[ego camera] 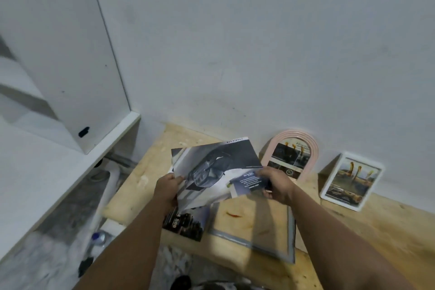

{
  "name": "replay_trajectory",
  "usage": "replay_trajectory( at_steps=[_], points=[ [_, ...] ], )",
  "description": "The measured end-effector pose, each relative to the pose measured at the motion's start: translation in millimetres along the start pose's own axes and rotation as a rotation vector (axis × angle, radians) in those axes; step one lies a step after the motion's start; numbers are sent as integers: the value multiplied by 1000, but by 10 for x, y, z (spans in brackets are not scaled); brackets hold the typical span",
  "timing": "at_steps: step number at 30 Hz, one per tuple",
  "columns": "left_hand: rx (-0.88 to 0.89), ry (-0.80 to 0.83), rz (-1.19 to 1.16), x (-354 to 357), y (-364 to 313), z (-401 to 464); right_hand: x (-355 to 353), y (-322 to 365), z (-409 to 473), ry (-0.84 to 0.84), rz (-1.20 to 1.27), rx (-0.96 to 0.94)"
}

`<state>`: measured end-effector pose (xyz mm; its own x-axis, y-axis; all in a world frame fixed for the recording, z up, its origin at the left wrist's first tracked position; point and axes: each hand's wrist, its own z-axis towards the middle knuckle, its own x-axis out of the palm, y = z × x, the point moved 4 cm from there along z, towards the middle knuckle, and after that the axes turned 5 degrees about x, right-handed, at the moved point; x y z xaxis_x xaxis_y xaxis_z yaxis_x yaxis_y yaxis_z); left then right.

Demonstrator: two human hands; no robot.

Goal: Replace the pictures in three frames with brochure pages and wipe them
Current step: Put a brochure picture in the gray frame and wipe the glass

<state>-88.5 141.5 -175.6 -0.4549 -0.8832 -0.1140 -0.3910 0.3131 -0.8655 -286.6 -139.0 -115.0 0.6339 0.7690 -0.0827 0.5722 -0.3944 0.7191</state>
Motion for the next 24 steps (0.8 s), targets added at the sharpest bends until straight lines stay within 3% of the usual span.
replay_trajectory(
  at_steps=[8, 14, 18, 22, 24],
  points=[
    [-118, -252, -116, -1086, 391, 53, 1397, 211, 432, -14, -241, -65],
    [-243, -376, -58, -1629, 855, 159, 2281, 59, 1043, -29, -374, -55],
    [-222, -445, 32, -1782, 1053, 181, 2615, -77, 1407, -49, -363, -30],
    [-273, -426, 385, -1812, 1127, 88, 2661, -138, 1473, -57, -437, -66],
    [-177, -393, 682, -1784, 1073, 46, 2584, -110, 1443, -87, -606, -155]
  ],
)
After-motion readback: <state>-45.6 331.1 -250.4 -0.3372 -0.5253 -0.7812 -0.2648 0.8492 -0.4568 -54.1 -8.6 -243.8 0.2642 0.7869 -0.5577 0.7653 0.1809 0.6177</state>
